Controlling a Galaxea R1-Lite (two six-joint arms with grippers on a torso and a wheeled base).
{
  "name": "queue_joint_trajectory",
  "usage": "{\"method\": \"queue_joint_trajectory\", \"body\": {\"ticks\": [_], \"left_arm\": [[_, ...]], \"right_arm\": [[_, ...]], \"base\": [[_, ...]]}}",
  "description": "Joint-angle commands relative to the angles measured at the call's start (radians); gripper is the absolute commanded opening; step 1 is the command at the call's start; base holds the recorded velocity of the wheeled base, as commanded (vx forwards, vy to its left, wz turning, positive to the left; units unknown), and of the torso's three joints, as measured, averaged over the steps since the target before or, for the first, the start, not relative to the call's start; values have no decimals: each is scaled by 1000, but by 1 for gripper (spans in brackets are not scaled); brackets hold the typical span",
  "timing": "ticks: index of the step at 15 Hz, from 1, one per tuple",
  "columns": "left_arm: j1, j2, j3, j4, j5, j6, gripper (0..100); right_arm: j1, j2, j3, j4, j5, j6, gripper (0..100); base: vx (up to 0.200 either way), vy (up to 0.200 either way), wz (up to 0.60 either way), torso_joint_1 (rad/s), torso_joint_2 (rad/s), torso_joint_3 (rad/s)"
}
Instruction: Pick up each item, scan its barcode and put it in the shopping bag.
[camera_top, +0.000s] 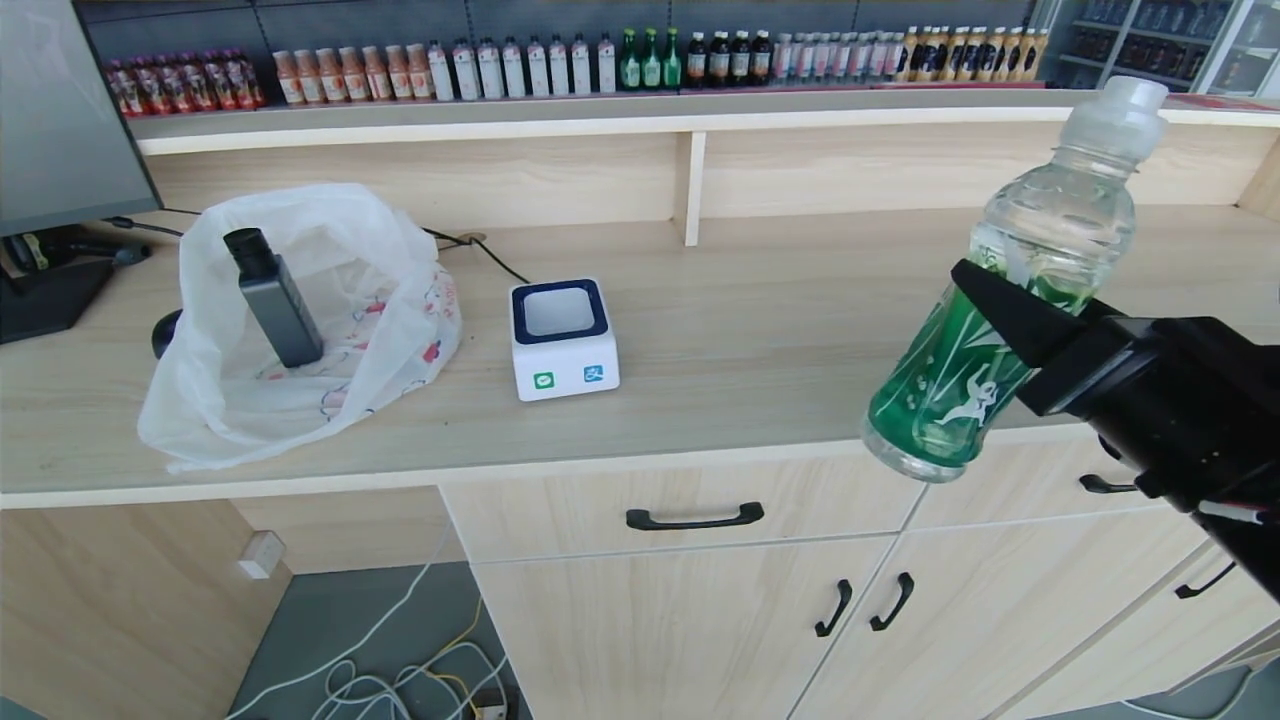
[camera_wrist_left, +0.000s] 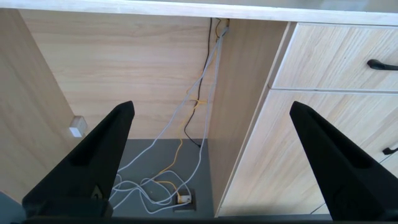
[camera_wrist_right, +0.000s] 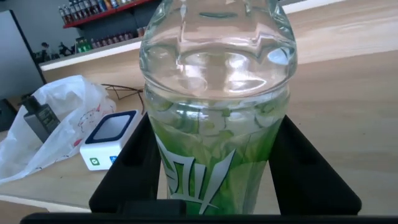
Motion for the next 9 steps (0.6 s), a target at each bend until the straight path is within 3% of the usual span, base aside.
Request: {"method": "queue_joint_trajectory", "body": {"ticks": [1, 5, 7, 9], "left_arm": [[0, 0, 0, 0, 0, 0, 100], [0, 0, 0, 0, 0, 0, 100], [0, 0, 0, 0, 0, 0, 100], [0, 0, 0, 0, 0, 0, 100]], "right_arm": [[5, -13, 16, -4, 1, -1, 0], [15, -99, 96, -3, 0, -89, 0], [61, -173, 180, -3, 0, -155, 0], [170, -243, 254, 2, 1, -257, 0]], "base": [[0, 0, 0, 0, 0, 0], [0, 0, 0, 0, 0, 0], [0, 0, 0, 0, 0, 0], [0, 0, 0, 0, 0, 0]]}}
